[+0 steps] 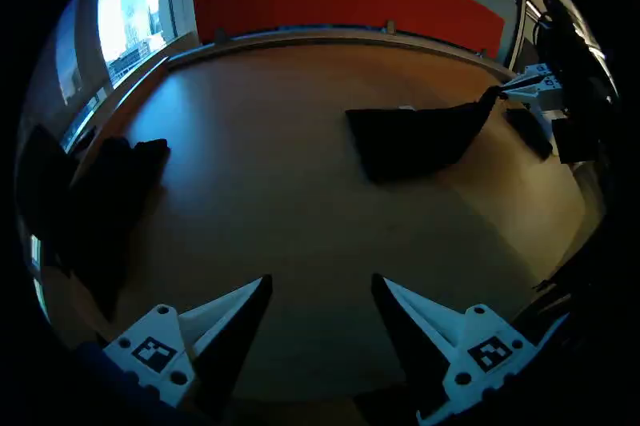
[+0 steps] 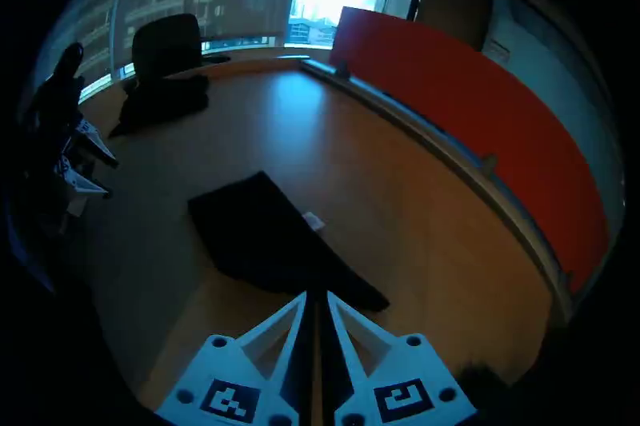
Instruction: Fold towel
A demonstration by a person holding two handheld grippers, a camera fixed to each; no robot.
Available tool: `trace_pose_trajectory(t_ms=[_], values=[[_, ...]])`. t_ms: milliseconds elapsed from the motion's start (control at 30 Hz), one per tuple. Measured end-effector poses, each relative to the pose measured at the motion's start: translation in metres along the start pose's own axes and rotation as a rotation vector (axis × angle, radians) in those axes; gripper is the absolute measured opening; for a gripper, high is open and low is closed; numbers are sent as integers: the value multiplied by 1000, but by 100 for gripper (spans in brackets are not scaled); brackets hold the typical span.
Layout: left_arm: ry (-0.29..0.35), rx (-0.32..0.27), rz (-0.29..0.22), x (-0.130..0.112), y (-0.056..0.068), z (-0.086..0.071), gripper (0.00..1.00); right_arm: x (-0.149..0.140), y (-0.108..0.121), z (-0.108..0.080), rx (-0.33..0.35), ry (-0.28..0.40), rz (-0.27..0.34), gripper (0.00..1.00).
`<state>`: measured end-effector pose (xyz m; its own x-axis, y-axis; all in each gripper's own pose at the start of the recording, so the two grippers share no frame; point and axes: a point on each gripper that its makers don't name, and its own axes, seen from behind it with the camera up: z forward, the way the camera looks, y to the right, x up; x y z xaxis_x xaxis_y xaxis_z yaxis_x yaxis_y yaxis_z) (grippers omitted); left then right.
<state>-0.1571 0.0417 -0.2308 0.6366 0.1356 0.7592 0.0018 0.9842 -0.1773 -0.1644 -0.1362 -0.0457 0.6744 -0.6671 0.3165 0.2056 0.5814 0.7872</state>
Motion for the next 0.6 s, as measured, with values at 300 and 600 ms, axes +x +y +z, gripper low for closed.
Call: trace_pose_trajectory(t_ms=[300,600], values=[[7,-4,-6,0,1,-2,92,12,-3,4,13,2,-42,3],[15,7,-11,-2,-3,-6,92,38,-15,23,61,15,-108,3]])
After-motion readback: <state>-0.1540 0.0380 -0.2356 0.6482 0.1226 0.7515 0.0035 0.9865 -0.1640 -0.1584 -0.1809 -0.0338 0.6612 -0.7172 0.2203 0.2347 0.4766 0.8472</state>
